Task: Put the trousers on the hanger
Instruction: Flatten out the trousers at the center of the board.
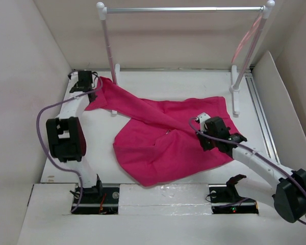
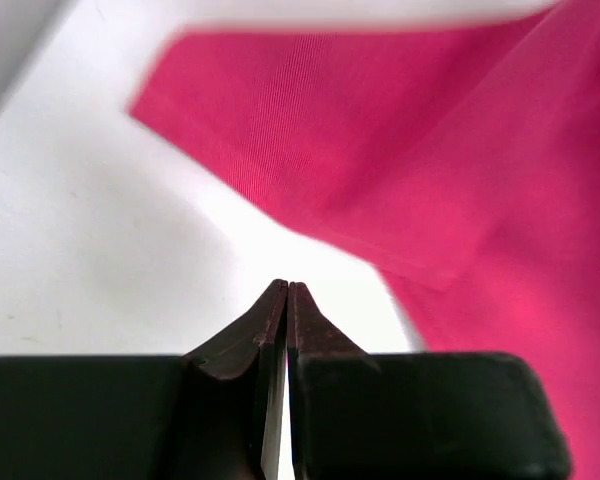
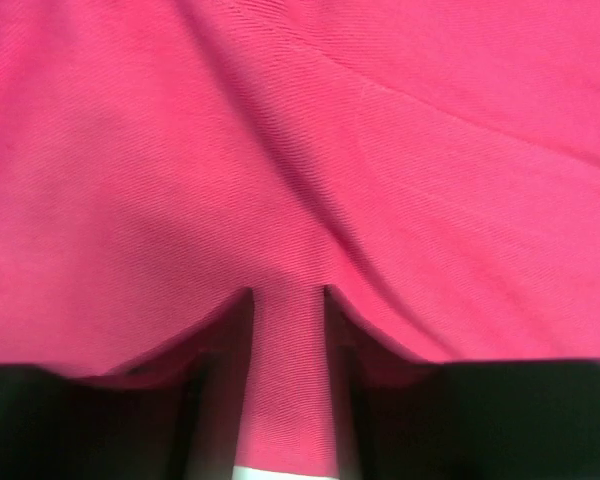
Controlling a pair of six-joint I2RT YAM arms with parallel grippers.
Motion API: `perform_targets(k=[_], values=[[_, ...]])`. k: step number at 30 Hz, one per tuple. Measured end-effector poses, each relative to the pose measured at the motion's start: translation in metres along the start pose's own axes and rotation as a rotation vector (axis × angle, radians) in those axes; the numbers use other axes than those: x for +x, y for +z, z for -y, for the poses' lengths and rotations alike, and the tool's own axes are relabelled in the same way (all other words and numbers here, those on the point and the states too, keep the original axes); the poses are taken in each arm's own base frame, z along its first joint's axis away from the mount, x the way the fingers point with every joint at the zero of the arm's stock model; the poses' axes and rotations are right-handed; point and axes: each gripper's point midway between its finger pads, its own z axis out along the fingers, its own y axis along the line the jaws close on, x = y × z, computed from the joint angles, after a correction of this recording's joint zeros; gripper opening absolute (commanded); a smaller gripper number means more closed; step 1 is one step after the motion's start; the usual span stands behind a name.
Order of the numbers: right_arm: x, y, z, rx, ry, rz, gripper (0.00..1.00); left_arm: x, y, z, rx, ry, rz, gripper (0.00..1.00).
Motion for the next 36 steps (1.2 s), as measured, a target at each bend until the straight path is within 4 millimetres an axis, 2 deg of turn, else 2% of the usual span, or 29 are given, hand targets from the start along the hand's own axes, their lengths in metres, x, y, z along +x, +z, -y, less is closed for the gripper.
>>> perform_targets(k=[1,2,4,6,7,8,10,11,13,14,15,17,19,23,26,27,28,29,30,32,33,34,36], values=[[0.001,0.001,0.002,0.012,-0.007,-0.007,0.56,-0.014,-0.014,0.000,0.023,-0.030,0.038,0.00],[0.000,0.002,0.005,0.025,-0.011,-0.011,0.74,-0.028,-0.028,0.000,0.046,-0.059,0.077,0.00],[-0.005,0.003,0.011,0.052,-0.022,-0.014,0.81,-0.049,-0.053,0.002,0.090,-0.103,0.138,0.00],[-0.013,0.007,0.015,0.067,-0.024,-0.012,0.83,-0.059,-0.073,0.006,0.135,-0.133,0.168,0.00],[-0.018,0.011,0.017,0.072,-0.022,-0.016,0.81,-0.058,-0.079,0.012,0.163,-0.136,0.164,0.00],[-0.020,0.016,0.018,0.074,-0.021,-0.024,0.70,-0.054,-0.082,0.019,0.194,-0.136,0.152,0.01],[-0.019,0.028,0.018,0.074,-0.014,-0.051,0.50,-0.032,-0.080,0.034,0.256,-0.127,0.094,0.11],[-0.014,0.034,0.016,0.070,-0.007,-0.071,0.39,-0.012,-0.076,0.040,0.280,-0.115,0.048,0.23],[0.000,0.043,0.012,0.054,0.012,-0.111,0.26,0.035,-0.067,0.043,0.302,-0.091,-0.068,0.40],[0.009,0.045,0.009,0.040,0.022,-0.129,0.16,0.059,-0.065,0.042,0.306,-0.076,-0.127,0.52],[0.018,0.046,0.006,0.030,0.032,-0.146,0.11,0.077,-0.065,0.042,0.311,-0.066,-0.175,0.58],[0.022,0.043,0.000,0.014,0.047,-0.141,0.00,0.104,-0.068,0.044,0.329,-0.047,-0.250,0.68],[0.021,0.034,-0.012,-0.018,0.046,-0.123,0.00,0.113,-0.074,0.051,0.353,-0.032,-0.272,0.69],[0.027,0.013,-0.038,-0.122,0.049,-0.104,0.00,0.113,-0.079,0.067,0.408,-0.029,-0.263,0.69],[0.038,-0.002,-0.061,-0.207,0.026,-0.118,0.00,0.111,-0.075,0.073,0.418,-0.045,-0.259,0.68],[0.041,-0.007,-0.068,-0.239,0.017,-0.127,0.04,0.112,-0.071,0.075,0.416,-0.050,-0.262,0.68],[0.044,-0.012,-0.074,-0.265,0.013,-0.135,0.13,0.113,-0.067,0.077,0.414,-0.052,-0.264,0.67],[0.046,-0.017,-0.077,-0.279,0.008,-0.145,0.44,0.114,-0.063,0.078,0.408,-0.052,-0.271,0.66],[0.046,-0.022,-0.077,-0.281,0.008,-0.155,0.59,0.116,-0.058,0.080,0.402,-0.053,-0.278,0.66],[0.048,-0.029,-0.068,-0.238,-0.017,-0.182,0.81,0.119,-0.048,0.084,0.390,-0.051,-0.290,0.63],[0.027,-0.033,-0.063,-0.221,-0.004,-0.134,0.82,0.120,-0.043,0.086,0.387,-0.051,-0.295,0.63],[0.015,-0.035,-0.053,-0.195,0.003,-0.115,0.83,0.122,-0.039,0.088,0.382,-0.049,-0.302,0.61],[-0.022,-0.033,-0.020,-0.109,0.065,-0.030,0.84,0.123,-0.034,0.091,0.381,-0.048,-0.310,0.58]])
